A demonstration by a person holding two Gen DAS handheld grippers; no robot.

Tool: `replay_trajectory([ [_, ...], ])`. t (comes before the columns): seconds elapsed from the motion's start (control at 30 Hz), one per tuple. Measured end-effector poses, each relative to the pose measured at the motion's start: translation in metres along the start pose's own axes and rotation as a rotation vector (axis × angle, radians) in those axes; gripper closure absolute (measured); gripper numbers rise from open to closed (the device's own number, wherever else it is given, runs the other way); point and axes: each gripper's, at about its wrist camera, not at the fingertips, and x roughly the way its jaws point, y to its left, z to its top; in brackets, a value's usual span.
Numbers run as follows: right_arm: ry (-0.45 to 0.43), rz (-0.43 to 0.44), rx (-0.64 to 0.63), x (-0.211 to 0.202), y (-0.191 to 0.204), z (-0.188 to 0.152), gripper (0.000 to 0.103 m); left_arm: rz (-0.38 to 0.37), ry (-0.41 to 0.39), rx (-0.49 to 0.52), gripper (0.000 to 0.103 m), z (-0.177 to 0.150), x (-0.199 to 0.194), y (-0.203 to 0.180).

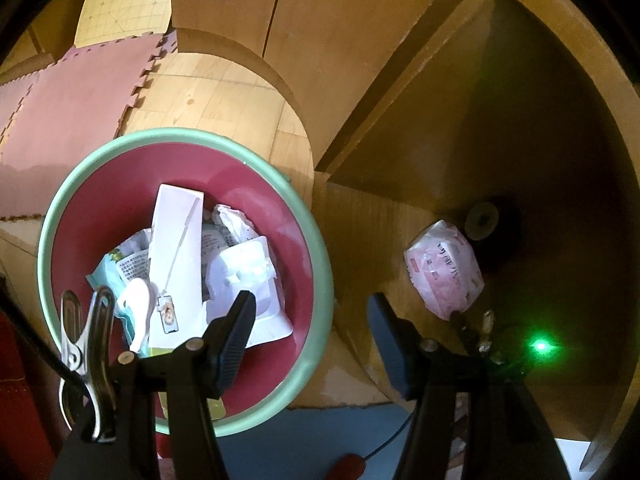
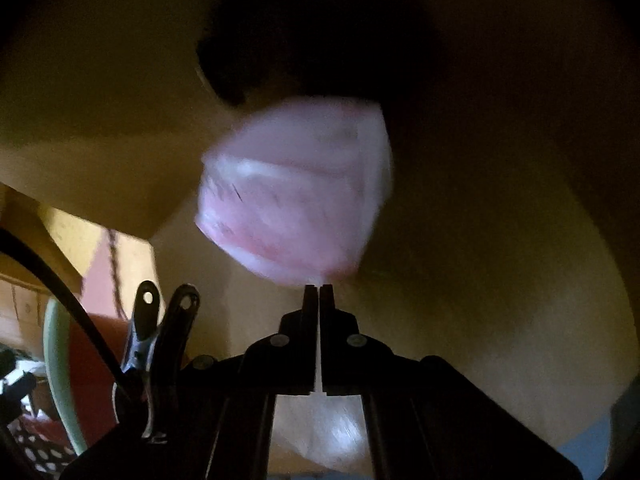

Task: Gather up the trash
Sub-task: 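Lift the pink packet with the right gripper and carry it toward the bucket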

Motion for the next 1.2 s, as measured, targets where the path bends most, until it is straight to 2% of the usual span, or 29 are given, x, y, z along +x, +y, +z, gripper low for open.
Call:
replay_trajectory([
  [0.03,-0.031,-0.022,0.01,-0.003,-0.001,0.003,0.066,0.001,0.001,0.002,0.042,0.0,0.0,0.0],
  [0.07,-0.049,-0.037,0.02,-0.003,-0.004,0.002,0.056,0.002,0.001,0.002,0.042,0.0,0.0,0.0],
  [0.1,-0.064,-0.049,0.031,-0.001,-0.004,0.006,0.04,0.004,0.002,0.002,0.042,0.001,0.001,0.0],
  [0.13,-0.07,-0.057,0.042,0.003,-0.004,0.01,0.035,0.006,0.004,0.002,0.042,0.001,0.002,0.001],
  [0.27,-0.059,-0.08,0.077,0.026,-0.003,0.022,0.035,0.014,0.015,-0.001,0.042,0.002,0.005,0.003],
  [0.4,-0.003,-0.082,0.062,0.054,0.007,0.03,0.035,0.021,0.018,0.008,0.042,0.001,0.008,0.003],
  [0.47,-0.001,-0.083,0.05,0.059,0.014,0.033,0.034,0.025,0.021,0.013,0.042,0.0,0.009,0.002],
  [0.5,0.016,-0.069,0.045,0.061,0.018,0.034,0.038,0.026,0.023,0.013,0.042,0.0,0.009,0.003],
  [0.53,0.035,-0.059,0.036,0.062,0.022,0.034,0.056,0.026,0.024,0.012,0.042,0.0,0.009,0.003],
  [0.6,0.081,-0.059,0.027,0.061,0.026,0.031,0.082,0.028,0.023,0.01,0.042,-0.001,0.009,0.004],
  [0.7,0.113,0.0,0.027,0.058,0.032,0.023,0.093,0.024,0.02,0.007,0.042,-0.001,0.006,0.007],
  [0.93,0.213,0.132,0.106,0.039,0.042,-0.013,0.097,0.003,0.018,0.026,0.042,-0.003,-0.001,0.013],
  [1.2,0.258,0.267,0.206,0.008,0.051,-0.058,0.098,-0.019,0.012,0.039,0.042,-0.007,-0.015,0.027],
])
